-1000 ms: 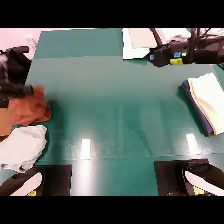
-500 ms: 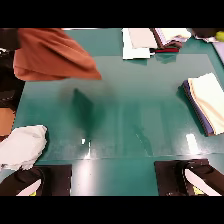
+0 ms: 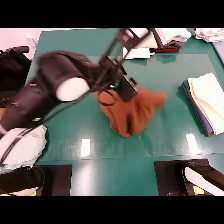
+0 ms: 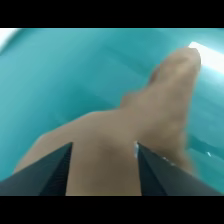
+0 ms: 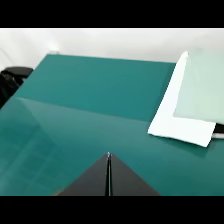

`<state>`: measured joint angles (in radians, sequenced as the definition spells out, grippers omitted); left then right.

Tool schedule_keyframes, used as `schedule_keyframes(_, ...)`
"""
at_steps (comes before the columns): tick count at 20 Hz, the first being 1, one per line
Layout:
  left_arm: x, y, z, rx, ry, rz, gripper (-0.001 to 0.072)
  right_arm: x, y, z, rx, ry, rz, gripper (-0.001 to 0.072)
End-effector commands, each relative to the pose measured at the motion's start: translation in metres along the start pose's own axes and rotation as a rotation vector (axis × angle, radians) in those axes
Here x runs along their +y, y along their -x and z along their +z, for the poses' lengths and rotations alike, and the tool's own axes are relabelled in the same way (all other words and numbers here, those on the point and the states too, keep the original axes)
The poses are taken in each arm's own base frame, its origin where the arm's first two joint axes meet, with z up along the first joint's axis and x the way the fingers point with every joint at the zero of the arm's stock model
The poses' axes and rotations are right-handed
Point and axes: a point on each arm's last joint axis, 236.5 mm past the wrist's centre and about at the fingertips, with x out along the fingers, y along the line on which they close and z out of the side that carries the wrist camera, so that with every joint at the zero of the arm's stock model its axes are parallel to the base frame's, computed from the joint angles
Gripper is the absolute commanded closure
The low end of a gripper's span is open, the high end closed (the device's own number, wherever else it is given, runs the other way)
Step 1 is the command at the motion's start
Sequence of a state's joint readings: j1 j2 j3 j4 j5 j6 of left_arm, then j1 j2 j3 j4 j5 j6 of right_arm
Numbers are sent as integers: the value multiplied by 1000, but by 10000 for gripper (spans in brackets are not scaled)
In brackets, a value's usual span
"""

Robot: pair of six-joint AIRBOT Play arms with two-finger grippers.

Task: Fold the shirts.

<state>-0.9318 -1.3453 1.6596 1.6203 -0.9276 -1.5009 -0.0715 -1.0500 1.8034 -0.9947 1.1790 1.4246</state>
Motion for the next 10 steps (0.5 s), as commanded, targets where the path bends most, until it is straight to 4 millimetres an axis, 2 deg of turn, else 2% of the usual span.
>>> schedule_keyframes(1,13,-33,-20,61,35,5,223,5,-13,-15,91,7,32,697)
schedule_keyframes(4,115,-26,-58,147,250,158,223,12,-28,-24,126,7,63,697)
schedule_keyframes(5,144,-25,-76,178,345,186,223,13,-32,-26,135,6,70,697)
schedule_keyframes(6,164,-27,-91,195,432,182,223,14,-37,-29,146,4,77,697)
schedule_keyframes(8,187,-42,-122,220,602,136,222,14,-44,-33,163,0,82,696)
schedule_keyframes(10,187,-66,-155,275,727,74,218,12,-48,-36,172,-5,84,697)
